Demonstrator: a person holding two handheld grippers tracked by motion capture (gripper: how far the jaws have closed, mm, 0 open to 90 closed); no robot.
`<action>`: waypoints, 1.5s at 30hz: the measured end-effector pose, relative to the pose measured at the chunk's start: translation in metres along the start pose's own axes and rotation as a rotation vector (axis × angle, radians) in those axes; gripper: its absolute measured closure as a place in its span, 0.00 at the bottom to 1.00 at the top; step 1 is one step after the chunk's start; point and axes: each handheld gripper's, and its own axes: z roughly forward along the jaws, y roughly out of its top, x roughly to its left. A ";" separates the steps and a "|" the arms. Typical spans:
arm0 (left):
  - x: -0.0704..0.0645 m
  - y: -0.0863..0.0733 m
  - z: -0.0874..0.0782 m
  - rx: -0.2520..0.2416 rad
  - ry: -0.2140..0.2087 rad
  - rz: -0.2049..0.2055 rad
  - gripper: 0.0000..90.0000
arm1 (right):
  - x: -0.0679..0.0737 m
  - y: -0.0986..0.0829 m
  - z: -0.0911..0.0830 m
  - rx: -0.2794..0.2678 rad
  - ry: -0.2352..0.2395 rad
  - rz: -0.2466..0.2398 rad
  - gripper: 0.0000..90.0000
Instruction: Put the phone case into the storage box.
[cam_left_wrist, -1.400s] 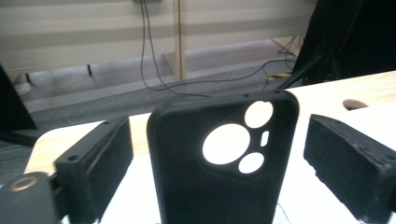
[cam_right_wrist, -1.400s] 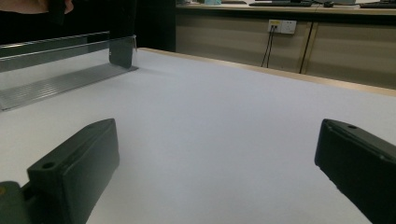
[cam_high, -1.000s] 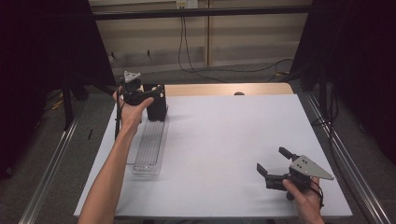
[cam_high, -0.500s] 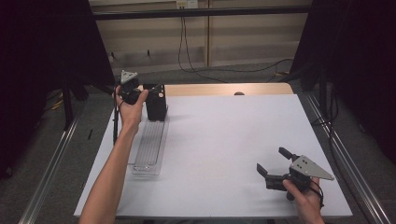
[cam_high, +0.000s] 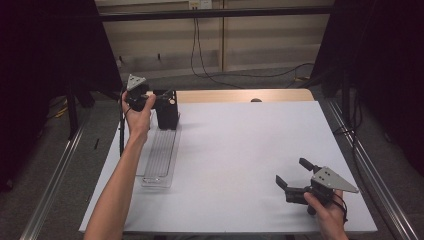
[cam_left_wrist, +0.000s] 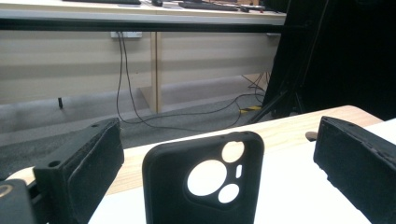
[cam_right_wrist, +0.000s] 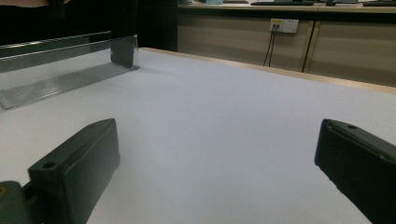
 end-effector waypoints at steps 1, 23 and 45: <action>0.000 -0.001 -0.001 -0.005 -0.006 0.002 0.02 | 0.000 0.000 0.000 0.000 0.000 0.001 0.00; -0.005 -0.012 -0.042 -0.026 -0.073 0.016 0.02 | 0.002 0.002 -0.004 -0.006 -0.011 -0.017 0.00; -0.029 -0.030 -0.090 -0.079 -0.163 0.063 0.03 | 0.000 0.003 -0.005 -0.009 -0.021 -0.014 0.00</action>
